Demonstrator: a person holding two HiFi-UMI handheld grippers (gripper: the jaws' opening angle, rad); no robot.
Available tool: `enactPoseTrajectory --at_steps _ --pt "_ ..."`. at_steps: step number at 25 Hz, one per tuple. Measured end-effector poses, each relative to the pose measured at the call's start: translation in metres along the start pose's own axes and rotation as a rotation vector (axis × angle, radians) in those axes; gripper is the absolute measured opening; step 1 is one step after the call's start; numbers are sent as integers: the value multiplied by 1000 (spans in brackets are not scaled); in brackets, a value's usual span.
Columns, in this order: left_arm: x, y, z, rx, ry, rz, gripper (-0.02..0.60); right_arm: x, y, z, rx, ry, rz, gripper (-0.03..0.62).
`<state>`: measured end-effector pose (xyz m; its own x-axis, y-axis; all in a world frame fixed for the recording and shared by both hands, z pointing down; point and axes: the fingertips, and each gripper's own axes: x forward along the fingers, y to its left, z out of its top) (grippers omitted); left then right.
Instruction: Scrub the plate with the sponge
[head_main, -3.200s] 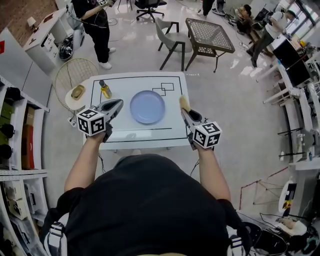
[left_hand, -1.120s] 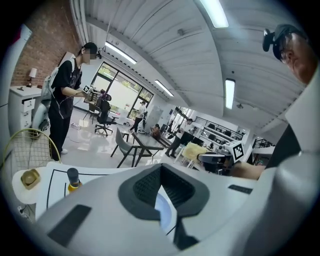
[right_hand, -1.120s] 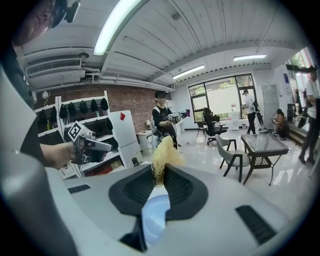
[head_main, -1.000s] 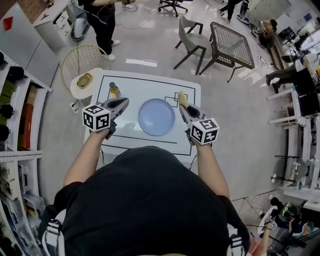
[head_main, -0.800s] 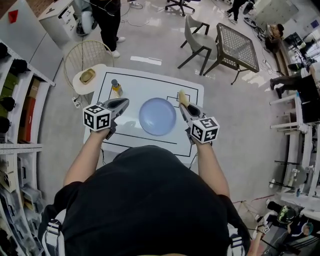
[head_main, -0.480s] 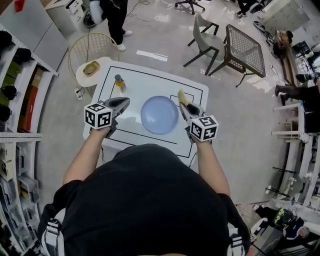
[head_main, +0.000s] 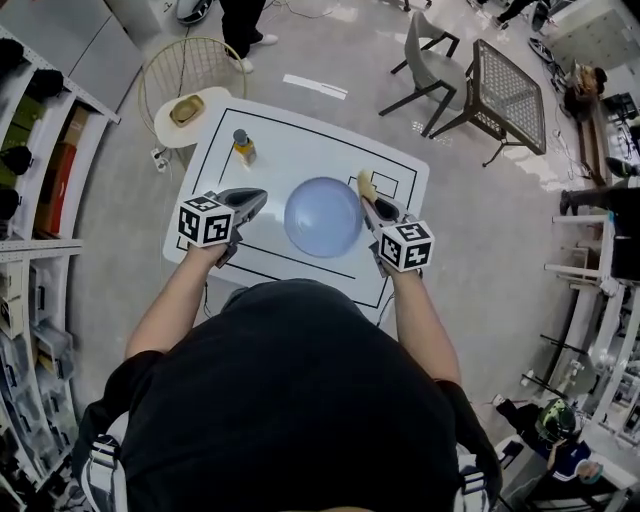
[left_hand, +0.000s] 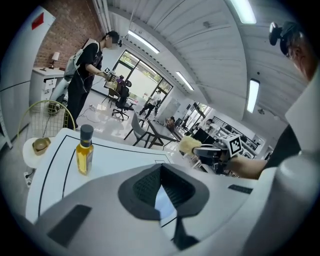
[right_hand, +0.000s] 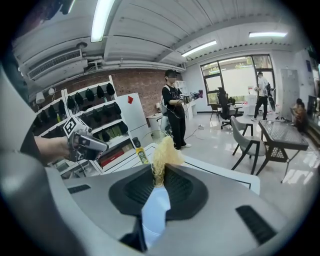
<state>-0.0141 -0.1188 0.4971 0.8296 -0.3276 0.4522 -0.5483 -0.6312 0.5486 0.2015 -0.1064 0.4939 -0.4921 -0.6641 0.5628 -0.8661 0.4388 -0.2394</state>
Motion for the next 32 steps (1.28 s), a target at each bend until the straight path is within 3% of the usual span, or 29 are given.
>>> enactPoseTrajectory --at_steps 12,32 --pt "16 29 -42 -93 83 20 8 41 6 -35 -115 150 20 52" --pt "70 44 -122 -173 307 -41 25 114 47 -109 -224 352 204 52"
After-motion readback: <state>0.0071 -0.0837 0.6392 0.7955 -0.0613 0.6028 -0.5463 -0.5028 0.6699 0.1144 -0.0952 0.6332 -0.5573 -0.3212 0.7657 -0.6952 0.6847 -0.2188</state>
